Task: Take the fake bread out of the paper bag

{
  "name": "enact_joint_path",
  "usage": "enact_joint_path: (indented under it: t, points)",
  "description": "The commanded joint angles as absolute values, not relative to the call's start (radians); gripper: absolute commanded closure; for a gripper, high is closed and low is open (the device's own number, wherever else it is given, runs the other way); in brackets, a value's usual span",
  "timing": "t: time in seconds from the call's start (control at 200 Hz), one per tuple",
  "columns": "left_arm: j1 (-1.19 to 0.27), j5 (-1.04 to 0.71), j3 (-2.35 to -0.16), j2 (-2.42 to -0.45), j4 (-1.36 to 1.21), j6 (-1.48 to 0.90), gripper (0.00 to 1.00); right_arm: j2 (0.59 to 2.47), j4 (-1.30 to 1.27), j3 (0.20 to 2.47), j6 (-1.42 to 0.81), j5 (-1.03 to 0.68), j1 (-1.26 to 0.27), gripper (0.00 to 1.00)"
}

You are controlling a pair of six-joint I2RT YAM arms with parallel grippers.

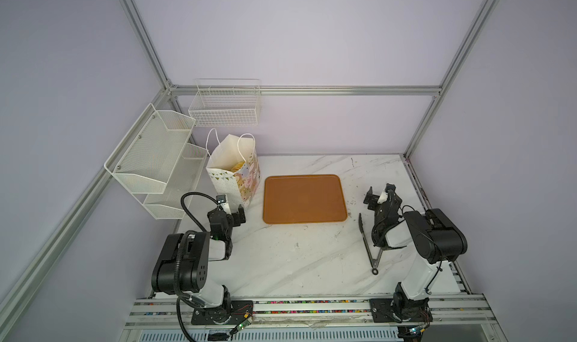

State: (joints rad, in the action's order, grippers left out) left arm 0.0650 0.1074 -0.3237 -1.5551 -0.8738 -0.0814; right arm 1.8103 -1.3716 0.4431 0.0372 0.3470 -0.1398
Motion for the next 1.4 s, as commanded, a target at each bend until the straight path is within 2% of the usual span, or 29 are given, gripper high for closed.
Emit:
enact_joint_path:
  t: [0.0,1.02,1.185,1.295,1.395]
  points:
    - [0.069,0.101,-0.376,-1.548,-0.925,-0.06,0.0,1.79,-1.392,0.451,0.037,0.345,-0.14,0.03]
    - [0.069,0.101,-0.374,-1.546,-0.926,-0.061,0.0,1.789,-1.392,0.449,0.037,0.345,-0.139,0.03]
    - [0.069,0.148,-0.339,-1.49,-0.946,-0.075,0.0,1.777,-1.411,0.439,0.04,0.348,-0.141,0.03]
    - [0.056,0.147,-0.351,-1.433,-0.876,-0.054,0.0,1.688,-1.334,0.437,0.04,0.354,-0.141,0.03]
    - [0.04,0.171,-0.386,-1.332,-0.757,-0.045,0.0,1.58,-1.125,0.491,0.019,0.359,-0.14,0.03]
